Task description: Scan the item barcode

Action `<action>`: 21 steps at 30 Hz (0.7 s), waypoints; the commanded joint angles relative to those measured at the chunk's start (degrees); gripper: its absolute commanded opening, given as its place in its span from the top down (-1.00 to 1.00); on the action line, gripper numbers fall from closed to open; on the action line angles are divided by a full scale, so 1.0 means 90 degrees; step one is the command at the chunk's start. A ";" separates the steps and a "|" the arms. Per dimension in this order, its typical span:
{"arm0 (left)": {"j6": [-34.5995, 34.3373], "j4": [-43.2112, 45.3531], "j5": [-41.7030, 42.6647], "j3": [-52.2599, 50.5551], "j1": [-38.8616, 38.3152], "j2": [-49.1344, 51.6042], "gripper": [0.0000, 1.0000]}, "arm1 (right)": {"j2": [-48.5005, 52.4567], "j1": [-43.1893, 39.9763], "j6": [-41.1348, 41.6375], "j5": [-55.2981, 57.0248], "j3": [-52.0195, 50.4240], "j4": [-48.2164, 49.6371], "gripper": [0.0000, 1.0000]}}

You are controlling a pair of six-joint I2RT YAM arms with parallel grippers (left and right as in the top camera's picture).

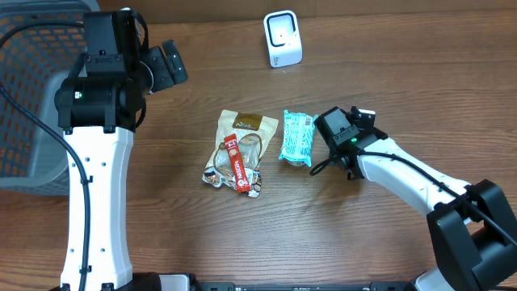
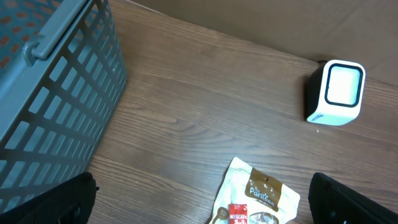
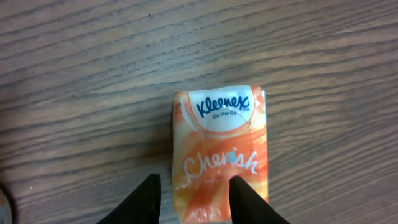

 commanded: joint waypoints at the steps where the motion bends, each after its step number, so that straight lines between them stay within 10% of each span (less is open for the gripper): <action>1: 0.0119 0.0024 -0.0010 0.0100 -0.0002 -0.0095 -1.00 | -0.0112 0.0032 0.0114 0.0083 -0.0061 0.0134 0.27; 21: 0.0119 0.0022 -0.0010 0.0100 -0.0002 -0.0095 -0.99 | 0.0508 0.0000 0.0112 0.0209 -0.0070 0.0284 0.28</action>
